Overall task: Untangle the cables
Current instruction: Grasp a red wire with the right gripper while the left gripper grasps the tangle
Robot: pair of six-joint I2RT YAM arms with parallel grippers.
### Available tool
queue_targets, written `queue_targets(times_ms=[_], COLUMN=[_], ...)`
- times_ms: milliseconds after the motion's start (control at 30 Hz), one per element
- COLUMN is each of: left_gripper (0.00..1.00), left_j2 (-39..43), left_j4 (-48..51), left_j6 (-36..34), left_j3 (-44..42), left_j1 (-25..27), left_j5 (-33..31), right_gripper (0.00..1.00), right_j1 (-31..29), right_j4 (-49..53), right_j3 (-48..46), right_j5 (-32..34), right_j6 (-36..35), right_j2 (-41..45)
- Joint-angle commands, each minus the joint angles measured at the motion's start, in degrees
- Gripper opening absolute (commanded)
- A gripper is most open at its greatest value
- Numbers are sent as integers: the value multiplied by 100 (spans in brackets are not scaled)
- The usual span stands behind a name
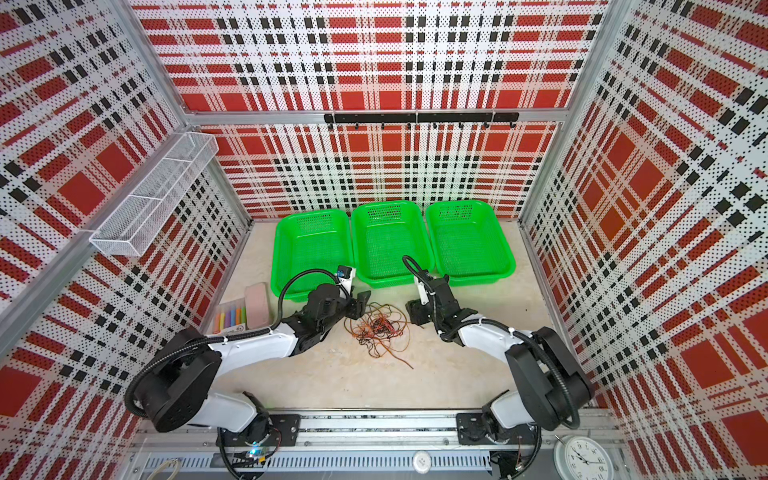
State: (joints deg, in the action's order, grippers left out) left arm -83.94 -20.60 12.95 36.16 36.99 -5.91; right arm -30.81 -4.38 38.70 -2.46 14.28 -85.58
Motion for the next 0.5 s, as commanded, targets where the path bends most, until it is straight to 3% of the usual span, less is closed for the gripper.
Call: queue_targets(times_ms=[0,167,333,467], left_gripper=[62,62,64,65], left_j2=[163,293,490,625], left_j4=[483,472,384,327], left_j6=[27,-19,-57,-126], left_j3=[-51,-167,-319,-403], left_j1=[-165,-137,-147,-143], left_j5=[638,629,604,532], right_gripper=[64,60,59,58], right_j1=[-204,-455,-470,-481], right_j4=[161,362,371,325], right_j3=[374,776,881,903], right_j5=[129,189,-22,181], right_j6=[-461,-871,-1039,-1069], right_j2=[-440,-1063,-1281,-1426])
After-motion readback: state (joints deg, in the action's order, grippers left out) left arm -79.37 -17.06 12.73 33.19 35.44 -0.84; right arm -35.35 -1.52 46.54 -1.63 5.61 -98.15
